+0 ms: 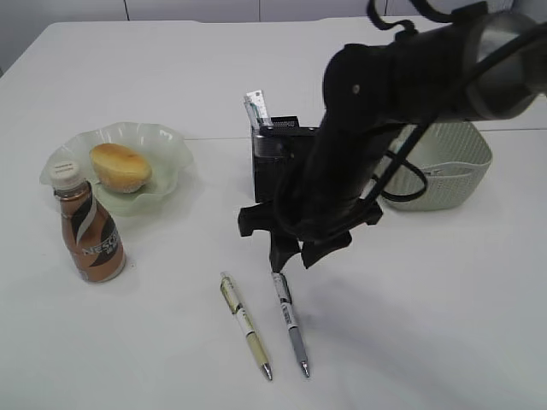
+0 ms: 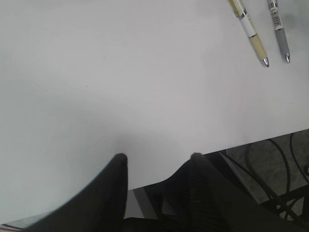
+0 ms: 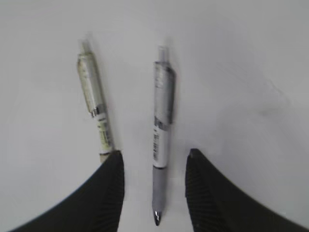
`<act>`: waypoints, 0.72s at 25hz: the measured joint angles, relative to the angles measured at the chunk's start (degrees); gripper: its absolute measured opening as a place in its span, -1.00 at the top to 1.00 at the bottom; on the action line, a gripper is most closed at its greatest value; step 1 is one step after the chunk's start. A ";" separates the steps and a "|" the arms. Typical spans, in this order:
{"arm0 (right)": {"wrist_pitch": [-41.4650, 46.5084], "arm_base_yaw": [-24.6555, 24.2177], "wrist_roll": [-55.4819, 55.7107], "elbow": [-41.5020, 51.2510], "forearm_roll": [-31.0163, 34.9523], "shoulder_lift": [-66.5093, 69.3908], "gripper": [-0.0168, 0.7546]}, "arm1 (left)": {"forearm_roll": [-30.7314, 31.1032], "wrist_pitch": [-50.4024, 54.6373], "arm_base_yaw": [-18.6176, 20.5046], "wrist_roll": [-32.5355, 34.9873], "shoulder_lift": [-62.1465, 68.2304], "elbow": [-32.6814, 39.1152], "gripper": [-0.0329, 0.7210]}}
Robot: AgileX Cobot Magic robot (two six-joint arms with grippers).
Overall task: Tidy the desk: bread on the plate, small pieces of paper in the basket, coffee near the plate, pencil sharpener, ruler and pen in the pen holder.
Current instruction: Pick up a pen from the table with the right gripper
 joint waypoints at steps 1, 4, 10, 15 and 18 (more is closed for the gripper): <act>0.22 1.04 1.13 -1.21 -1.82 0.83 0.07 | 0.00 0.00 0.00 0.00 0.00 0.00 0.10; 2.94 2.83 3.00 -3.57 -4.84 3.11 0.07 | 0.00 0.00 0.00 0.00 0.00 0.00 0.10; 6.84 3.11 4.55 -4.19 -6.19 8.09 0.07 | -0.08 0.00 0.00 0.00 0.00 0.00 0.10; 6.62 4.17 5.47 -4.76 -6.08 9.94 0.07 | -0.08 0.00 0.00 0.00 0.00 0.00 0.10; 5.61 5.09 6.44 -5.41 -6.76 10.77 0.07 | -0.08 0.00 0.00 0.00 0.00 0.00 0.10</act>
